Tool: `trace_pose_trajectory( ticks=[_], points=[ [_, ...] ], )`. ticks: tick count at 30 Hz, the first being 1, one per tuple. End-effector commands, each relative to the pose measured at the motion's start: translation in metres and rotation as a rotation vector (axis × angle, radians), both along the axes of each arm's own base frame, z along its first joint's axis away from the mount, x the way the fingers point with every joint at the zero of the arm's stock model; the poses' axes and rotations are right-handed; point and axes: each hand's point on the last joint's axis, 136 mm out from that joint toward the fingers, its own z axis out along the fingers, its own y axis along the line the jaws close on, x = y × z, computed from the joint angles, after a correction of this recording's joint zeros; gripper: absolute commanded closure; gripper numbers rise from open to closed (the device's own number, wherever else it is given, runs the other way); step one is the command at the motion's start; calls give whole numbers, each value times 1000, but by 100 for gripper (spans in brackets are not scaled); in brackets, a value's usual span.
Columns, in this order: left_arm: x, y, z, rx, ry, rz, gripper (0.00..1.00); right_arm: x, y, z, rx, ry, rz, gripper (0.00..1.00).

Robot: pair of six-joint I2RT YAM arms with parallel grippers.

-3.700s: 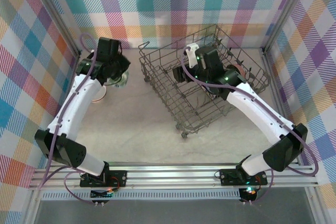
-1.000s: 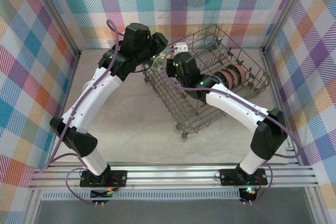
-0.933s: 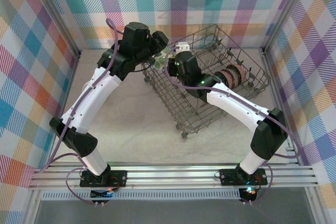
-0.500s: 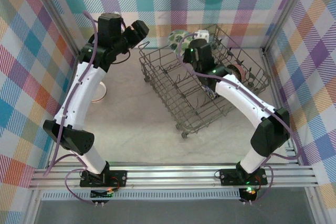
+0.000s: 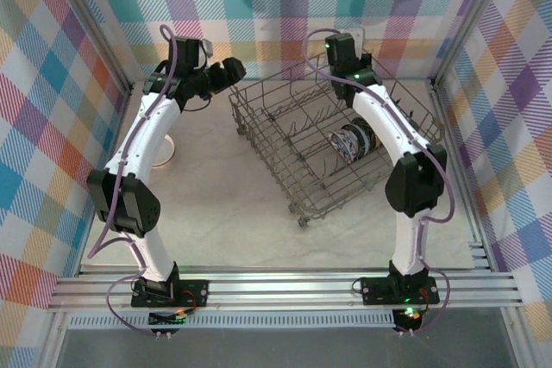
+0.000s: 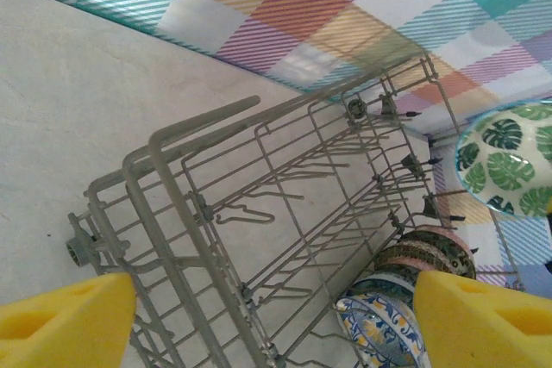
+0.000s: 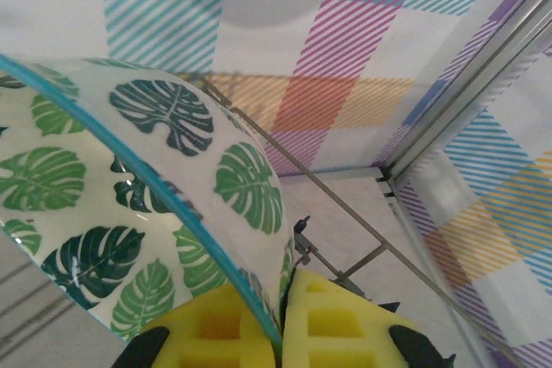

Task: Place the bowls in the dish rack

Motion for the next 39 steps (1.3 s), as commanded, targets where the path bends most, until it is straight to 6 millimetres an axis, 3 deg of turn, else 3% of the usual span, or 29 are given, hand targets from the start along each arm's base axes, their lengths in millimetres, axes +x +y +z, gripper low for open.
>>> trace_pose_trajectory(
  ticks=[1,8,16,39],
  points=[
    [2,10,2,-15,-44,-49,16,9,-21,20,-85,-9,-66,96],
    [12,31,-14,-35,-43,9,16,39,-44,2,-216,46,-128,98],
    [33,32,-43,-58,10,-1,16,44,-67,-21,-266,104,-184,98],
    [49,33,-56,-63,51,-5,16,42,-52,-57,-289,180,-192,100]
  ],
)
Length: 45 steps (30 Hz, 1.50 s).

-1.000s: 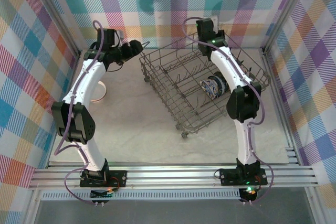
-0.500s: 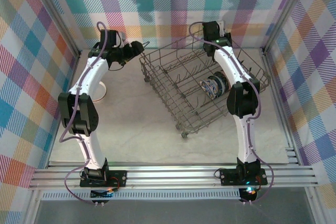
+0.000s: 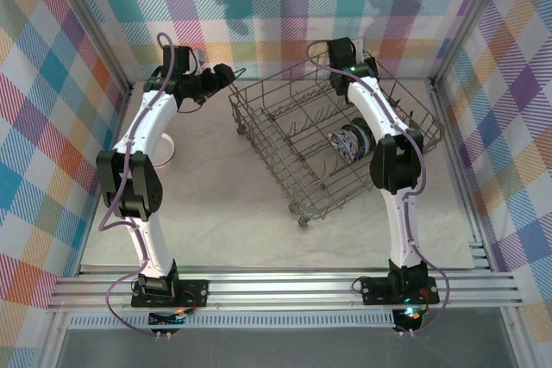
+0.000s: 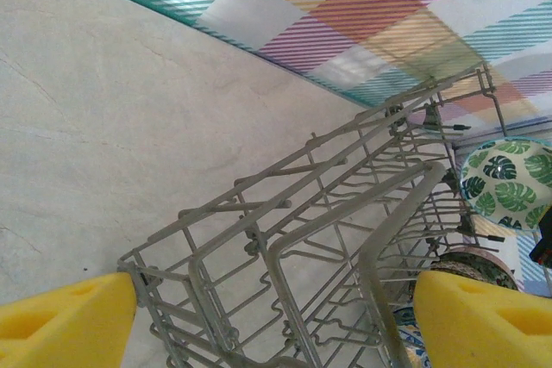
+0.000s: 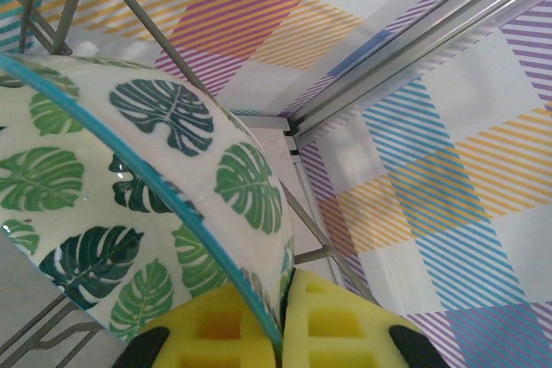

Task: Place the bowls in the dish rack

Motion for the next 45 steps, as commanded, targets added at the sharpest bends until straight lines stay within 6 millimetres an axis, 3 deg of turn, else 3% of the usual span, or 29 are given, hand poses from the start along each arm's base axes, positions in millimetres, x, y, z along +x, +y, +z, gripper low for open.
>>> trace_pose_trajectory(
  ticks=[1,15,27,45],
  points=[
    [4,1,9,-15,-13,-4,16,2,6,12,3,-65,-29,100],
    [7,-2,9,-31,6,-10,16,3,20,-10,18,-39,-30,99],
    [8,0,10,-27,12,-3,16,7,34,-21,9,-21,-2,85],
    [-3,45,8,49,88,182,16,16,46,-48,21,-11,16,79]
  ],
)
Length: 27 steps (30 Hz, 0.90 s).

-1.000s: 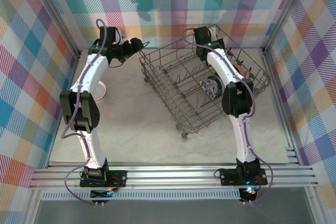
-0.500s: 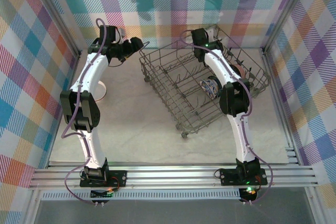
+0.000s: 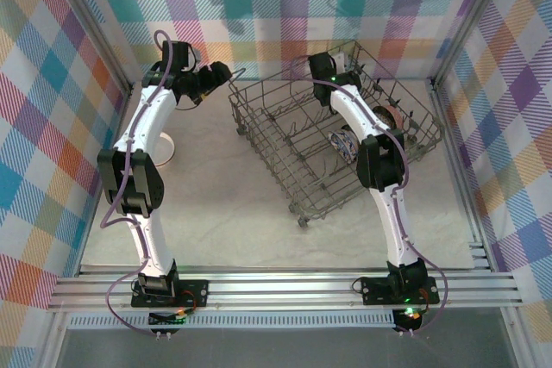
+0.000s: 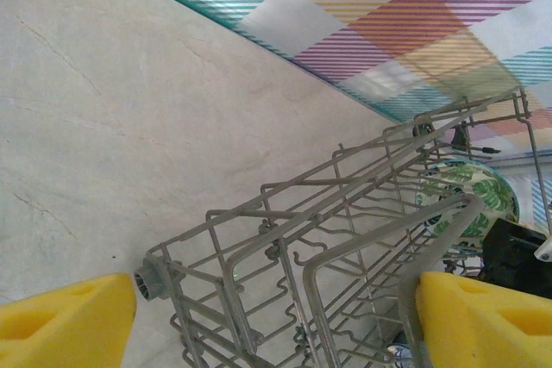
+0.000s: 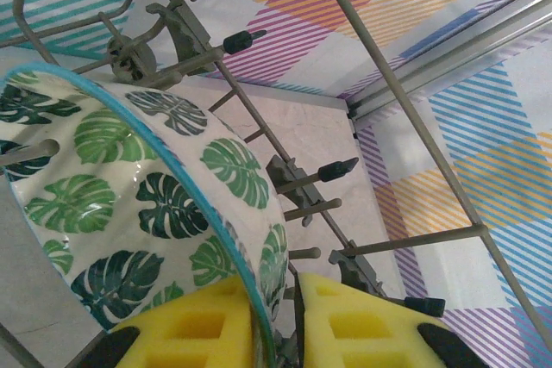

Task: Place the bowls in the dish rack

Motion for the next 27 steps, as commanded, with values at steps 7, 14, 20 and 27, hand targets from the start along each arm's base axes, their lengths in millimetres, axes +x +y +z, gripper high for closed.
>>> trace_pose_trajectory(
  ticks=[7,14,20,27],
  points=[
    [-27,84,11,112,89,241,16,6,3,5,59,-56,-13,78],
    [-70,159,-10,203,252,410,16,0,3,7,115,-45,-8,62],
    [-90,199,-36,226,379,484,16,-6,5,25,169,-68,1,44],
    [-88,203,-73,114,482,517,17,-15,5,57,206,-112,19,34]
  ],
)
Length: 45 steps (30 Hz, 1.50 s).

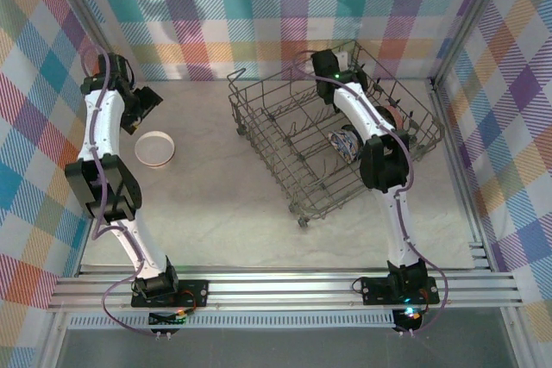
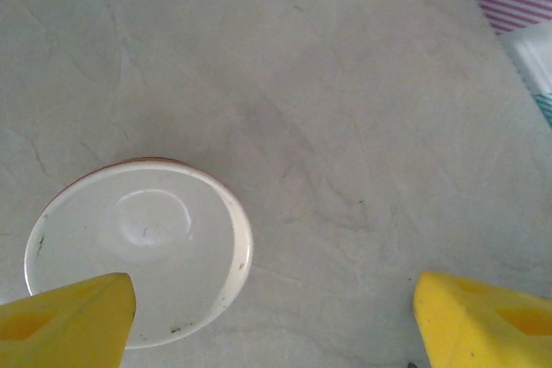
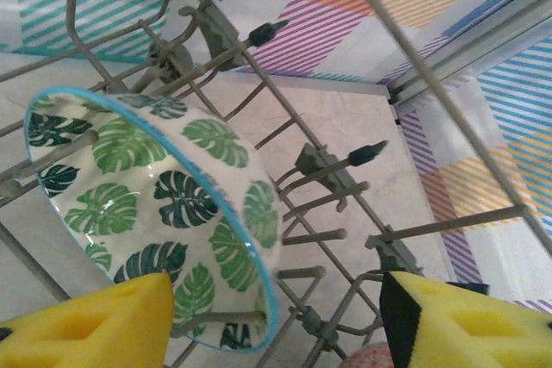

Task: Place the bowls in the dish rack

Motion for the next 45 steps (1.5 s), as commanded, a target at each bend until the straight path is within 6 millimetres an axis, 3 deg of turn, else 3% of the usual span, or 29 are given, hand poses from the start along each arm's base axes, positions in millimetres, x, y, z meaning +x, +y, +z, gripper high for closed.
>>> trace_pose_trajectory(
  ticks=[1,7,20,30,45],
  points=[
    [-4,-6,-32,-105,80,37,17,-11,-2,54,53,-97,-2,33],
    [8,-18,-59,-215,90,64,22,-15,-4,69,63,-133,0,33],
    [3,-5,-104,-159,185,110,38,-7,-2,67,54,-141,5,32],
    [-3,-1,-114,-131,215,118,48,-1,0,60,49,-131,11,32],
    [0,-5,-116,-153,196,109,74,-1,1,54,46,-117,12,31]
  ],
)
